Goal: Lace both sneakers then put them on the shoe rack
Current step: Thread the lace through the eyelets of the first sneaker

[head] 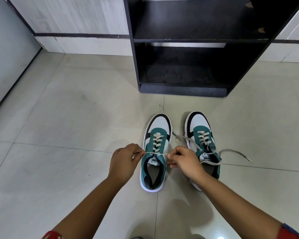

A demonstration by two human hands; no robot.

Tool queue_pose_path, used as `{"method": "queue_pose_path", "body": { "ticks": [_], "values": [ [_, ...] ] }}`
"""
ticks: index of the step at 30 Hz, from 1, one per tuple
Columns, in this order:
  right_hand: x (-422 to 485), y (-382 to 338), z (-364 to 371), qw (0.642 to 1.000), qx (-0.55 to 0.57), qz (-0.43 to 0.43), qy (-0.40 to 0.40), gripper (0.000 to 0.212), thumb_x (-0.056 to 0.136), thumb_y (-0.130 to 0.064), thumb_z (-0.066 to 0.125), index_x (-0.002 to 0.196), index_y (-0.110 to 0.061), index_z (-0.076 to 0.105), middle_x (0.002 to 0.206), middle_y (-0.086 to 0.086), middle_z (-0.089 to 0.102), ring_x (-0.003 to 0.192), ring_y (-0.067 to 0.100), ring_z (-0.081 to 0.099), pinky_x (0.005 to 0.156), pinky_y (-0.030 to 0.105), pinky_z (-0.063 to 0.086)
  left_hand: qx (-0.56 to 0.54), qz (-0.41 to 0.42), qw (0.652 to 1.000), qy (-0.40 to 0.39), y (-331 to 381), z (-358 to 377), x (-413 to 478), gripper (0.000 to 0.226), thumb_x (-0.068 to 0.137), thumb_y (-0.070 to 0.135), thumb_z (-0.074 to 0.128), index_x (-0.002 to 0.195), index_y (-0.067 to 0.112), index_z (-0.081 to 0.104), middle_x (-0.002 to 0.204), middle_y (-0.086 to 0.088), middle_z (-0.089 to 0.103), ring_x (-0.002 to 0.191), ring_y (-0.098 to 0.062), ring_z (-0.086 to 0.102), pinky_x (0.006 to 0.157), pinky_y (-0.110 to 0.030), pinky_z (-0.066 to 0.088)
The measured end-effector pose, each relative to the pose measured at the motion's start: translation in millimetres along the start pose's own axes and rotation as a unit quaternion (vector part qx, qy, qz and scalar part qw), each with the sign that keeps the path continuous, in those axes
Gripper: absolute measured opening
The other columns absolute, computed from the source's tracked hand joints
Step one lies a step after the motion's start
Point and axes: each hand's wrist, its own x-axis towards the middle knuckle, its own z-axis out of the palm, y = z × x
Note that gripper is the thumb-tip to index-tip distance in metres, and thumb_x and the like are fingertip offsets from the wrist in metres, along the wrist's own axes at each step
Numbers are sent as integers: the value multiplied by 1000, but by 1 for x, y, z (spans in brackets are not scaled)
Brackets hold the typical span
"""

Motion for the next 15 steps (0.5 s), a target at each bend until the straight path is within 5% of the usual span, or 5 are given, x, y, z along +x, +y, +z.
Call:
{"method": "queue_pose_path", "body": {
  "ticks": [5, 7, 10, 13, 15],
  "values": [
    [-2, 2, 1, 1000, -4, -4, -3, 26, 88, 0, 54, 63, -9, 51, 70, 5, 63, 63, 14, 65, 57, 22, 53, -7, -3, 1000, -9, 1, 0, -1, 14, 88, 29, 59, 85, 19, 68, 83, 7, 71, 75, -10, 59, 67, -21, 39],
    [-4, 2, -1, 999, -40, -27, -2, 26, 88, -6, 57, 63, -12, 53, 70, 4, 62, 66, 18, 63, 67, 32, 56, -16, 0, 999, -30, -1, -1, 1, 15, 89, 31, 57, 84, 20, 66, 82, 10, 68, 74, -6, 58, 82, -31, 42],
    [-7, -1, -7, 990, -105, -92, -11, 23, 89, -18, 58, 66, -18, 54, 73, 3, 61, 69, 16, 58, 72, 32, 49, -17, -20, 997, -76, -7, -3, 4, 19, 92, 38, 50, 80, 25, 58, 81, 14, 59, 81, 3, 55, 109, -40, 17],
    [-8, -9, -9, 993, -18, -117, -24, 23, 93, -18, 51, 72, -11, 57, 76, -2, 62, 59, -4, 58, 64, 11, 42, -133, -66, 986, -79, 0, -8, 8, 28, 94, 37, 43, 85, 21, 64, 87, 11, 59, 86, 8, 53, 107, -41, 23],
    [-6, -16, -7, 988, 87, -124, -31, 28, 96, -14, 44, 74, -4, 58, 80, -5, 66, 72, -10, 62, 78, 13, 45, -285, -102, 949, -90, 15, -17, 10, 30, 97, 28, 40, 97, 16, 68, 92, 5, 65, 78, 7, 55, 92, -24, 37]
  ]
}}
